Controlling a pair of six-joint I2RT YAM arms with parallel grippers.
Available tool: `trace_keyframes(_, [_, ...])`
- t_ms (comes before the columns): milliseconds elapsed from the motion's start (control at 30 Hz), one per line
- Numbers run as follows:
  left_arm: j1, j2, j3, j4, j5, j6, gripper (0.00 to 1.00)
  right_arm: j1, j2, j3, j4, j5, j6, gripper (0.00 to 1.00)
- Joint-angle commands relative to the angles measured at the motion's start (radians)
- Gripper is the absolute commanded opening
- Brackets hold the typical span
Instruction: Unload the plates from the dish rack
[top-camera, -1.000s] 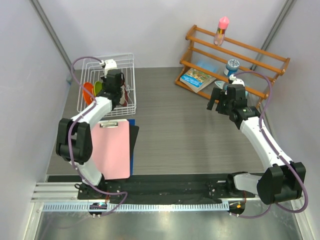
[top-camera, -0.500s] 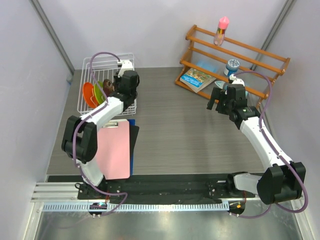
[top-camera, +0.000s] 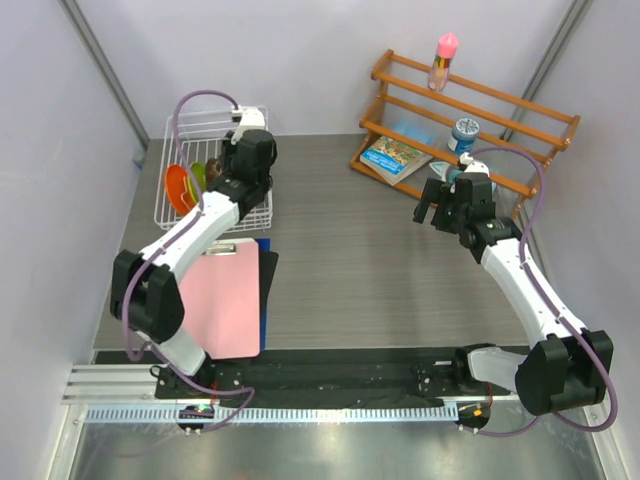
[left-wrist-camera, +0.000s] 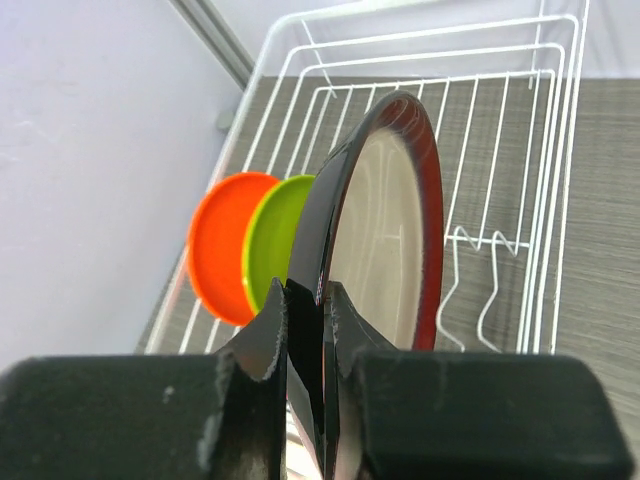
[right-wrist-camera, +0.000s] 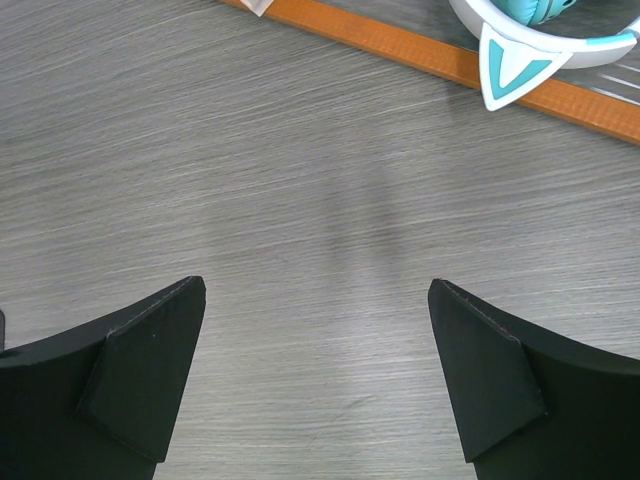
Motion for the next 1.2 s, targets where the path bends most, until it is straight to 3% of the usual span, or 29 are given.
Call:
trace_keyframes(0, [0.002,-0.165,0.131,-0.047,-0.004,-0.055,0.00,0.001,-0.047,-0.002,0.029,-0.027,0.008,1.00])
trace_keyframes(267, [-0.006,-0.272,0.236,-0.353,0.219,-0.261,0.00,0.001,-0.079,-0.010,0.047,-0.155,0.008,1.00])
trace_keyframes(400, [-0.009,-0.335,0.147,-0.384,0.429,-0.397,0.00,0.001,-0.115,-0.040,0.104,-0.234,0.039,1.00])
trace_keyframes(667, [-0.009,-0.419,-0.144,-0.188,0.824,-0.665,0.00,0.001,-0.133,-0.144,0.320,-0.506,0.210,1.00])
trace_keyframes(833, [-0.009,-0.455,-0.261,-0.046,0.914,-0.781,0.00,0.003,-0.102,-0.232,0.485,-0.626,0.318,1.00])
trace_keyframes(1167, [-0.018,-0.464,-0.333,0.121,1.059,-0.870,0.00,0.011,0.017,-0.306,0.602,-0.712,0.384,1.00])
